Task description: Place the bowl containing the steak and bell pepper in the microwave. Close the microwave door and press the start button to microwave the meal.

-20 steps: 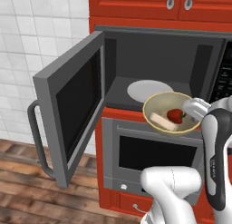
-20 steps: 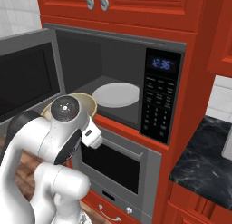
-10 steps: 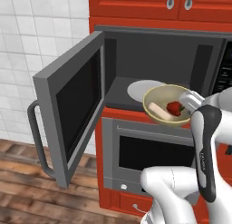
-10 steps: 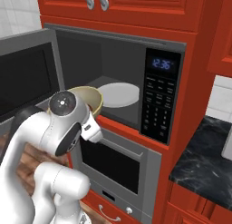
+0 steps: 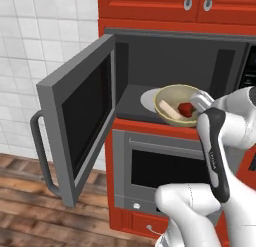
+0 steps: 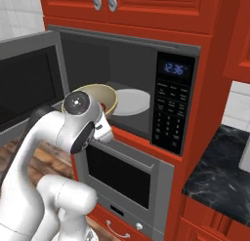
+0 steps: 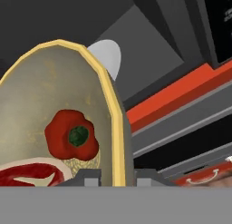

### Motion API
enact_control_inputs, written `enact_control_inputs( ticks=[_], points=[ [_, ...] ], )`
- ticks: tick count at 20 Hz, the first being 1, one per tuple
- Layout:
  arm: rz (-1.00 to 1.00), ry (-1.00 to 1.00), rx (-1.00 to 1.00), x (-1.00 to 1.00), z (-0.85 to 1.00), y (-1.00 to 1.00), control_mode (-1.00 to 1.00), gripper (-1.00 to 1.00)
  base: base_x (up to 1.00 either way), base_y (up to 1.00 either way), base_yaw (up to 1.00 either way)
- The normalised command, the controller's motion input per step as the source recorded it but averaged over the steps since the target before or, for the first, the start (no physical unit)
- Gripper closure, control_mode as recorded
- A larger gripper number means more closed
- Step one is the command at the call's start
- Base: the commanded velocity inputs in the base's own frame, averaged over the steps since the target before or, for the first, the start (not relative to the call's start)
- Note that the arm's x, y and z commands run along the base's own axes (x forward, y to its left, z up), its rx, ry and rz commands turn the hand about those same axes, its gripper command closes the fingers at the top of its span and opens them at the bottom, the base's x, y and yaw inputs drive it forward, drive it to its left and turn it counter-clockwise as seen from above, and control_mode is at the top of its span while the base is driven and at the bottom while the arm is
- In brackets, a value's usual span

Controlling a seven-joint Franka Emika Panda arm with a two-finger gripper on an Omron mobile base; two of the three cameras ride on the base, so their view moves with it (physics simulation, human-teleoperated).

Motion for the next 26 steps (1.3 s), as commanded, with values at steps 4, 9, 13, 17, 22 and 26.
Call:
enact_control_inputs(
  ticks=[4, 9, 13, 17, 22, 26],
  points=[
    [-0.06, 0.0, 0.02, 0.77, -0.14, 0.05, -1.0, 1.0, 0.0, 0.0, 0.0],
    [-0.08, 0.0, 0.02, 0.77, -0.17, 0.05, -1.0, 1.0, 0.0, 0.0, 0.0],
    [-0.15, 0.0, 0.03, 0.76, -0.2, 0.0, -1.0, 1.0, 0.0, 0.0, 0.0],
    [-0.18, 0.0, 0.08, 0.71, -0.17, -0.02, -1.0, 1.0, 0.0, 0.0, 0.0],
    [-0.09, 0.04, 0.11, 0.58, 0.0, -0.26, -1.0, 1.0, 0.0, 0.0, 0.0],
    [-0.01, 0.0, 0.1, 0.4, 0.0, -0.27, -1.0, 1.0, 0.0, 0.0, 0.0]
  ],
)
